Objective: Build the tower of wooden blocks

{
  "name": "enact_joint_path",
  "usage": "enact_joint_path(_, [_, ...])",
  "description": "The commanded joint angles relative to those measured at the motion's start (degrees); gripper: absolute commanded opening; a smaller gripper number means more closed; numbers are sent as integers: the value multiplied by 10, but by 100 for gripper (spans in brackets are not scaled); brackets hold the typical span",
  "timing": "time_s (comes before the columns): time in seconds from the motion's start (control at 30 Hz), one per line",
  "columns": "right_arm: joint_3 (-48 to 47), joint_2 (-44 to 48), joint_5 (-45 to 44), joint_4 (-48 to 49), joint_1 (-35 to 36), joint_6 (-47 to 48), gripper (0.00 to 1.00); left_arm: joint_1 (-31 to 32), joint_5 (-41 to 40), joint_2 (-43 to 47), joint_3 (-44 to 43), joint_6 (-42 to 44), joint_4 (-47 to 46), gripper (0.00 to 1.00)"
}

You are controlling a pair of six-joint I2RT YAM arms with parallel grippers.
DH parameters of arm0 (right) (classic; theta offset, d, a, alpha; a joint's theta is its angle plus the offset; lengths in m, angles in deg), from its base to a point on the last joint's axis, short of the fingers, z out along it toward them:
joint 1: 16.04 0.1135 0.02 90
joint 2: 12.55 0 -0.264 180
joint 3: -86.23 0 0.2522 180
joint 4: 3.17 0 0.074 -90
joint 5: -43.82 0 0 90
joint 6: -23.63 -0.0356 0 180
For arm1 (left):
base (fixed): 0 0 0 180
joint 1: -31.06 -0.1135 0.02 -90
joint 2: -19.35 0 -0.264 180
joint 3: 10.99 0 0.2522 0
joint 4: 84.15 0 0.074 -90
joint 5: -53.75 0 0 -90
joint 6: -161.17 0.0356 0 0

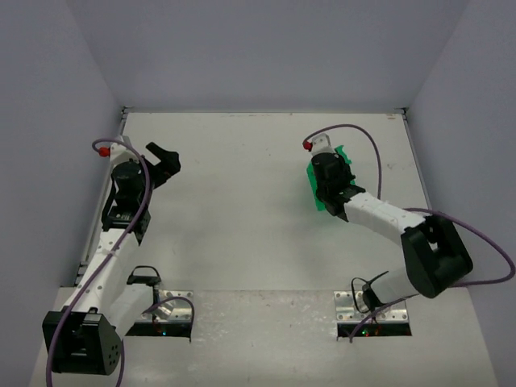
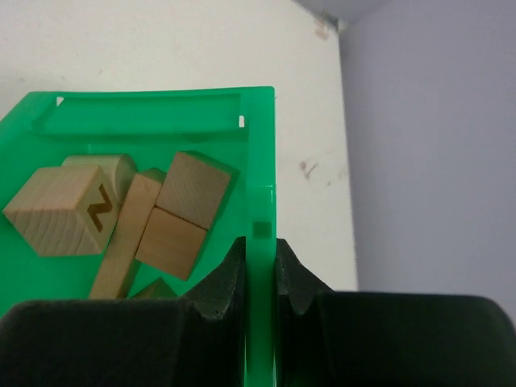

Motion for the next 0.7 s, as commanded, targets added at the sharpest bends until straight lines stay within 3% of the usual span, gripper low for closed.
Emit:
enact_joint_path(0.0, [-34,-70,-56,292,49,304,0,-4,22,22,-14,-16,2,100])
enact_joint_path(0.1, [-43,-141,-48,426,79,424,0,-5,42,25,-11,-14,9,100])
enact_joint_path(0.23, [-41,-236,-8,614,109,652,0,-4,40,31,-13,-13,17,100])
enact_joint_path(0.33, [-52,-340,42,828,117,942,0,-5,32,42,-11,-13,39,100])
enact_joint_path(0.43, [-50,-355,52,808,121,939,0,-5,27,52,-9,-12,44,100])
enact_joint_path(0.57, [-18,-310,59,680,146,821,0,-5,21,61,-7,-11,47,100])
enact_joint_path(0.67, [-4,-281,69,625,158,806,0,-5,21,59,-7,-11,46,100])
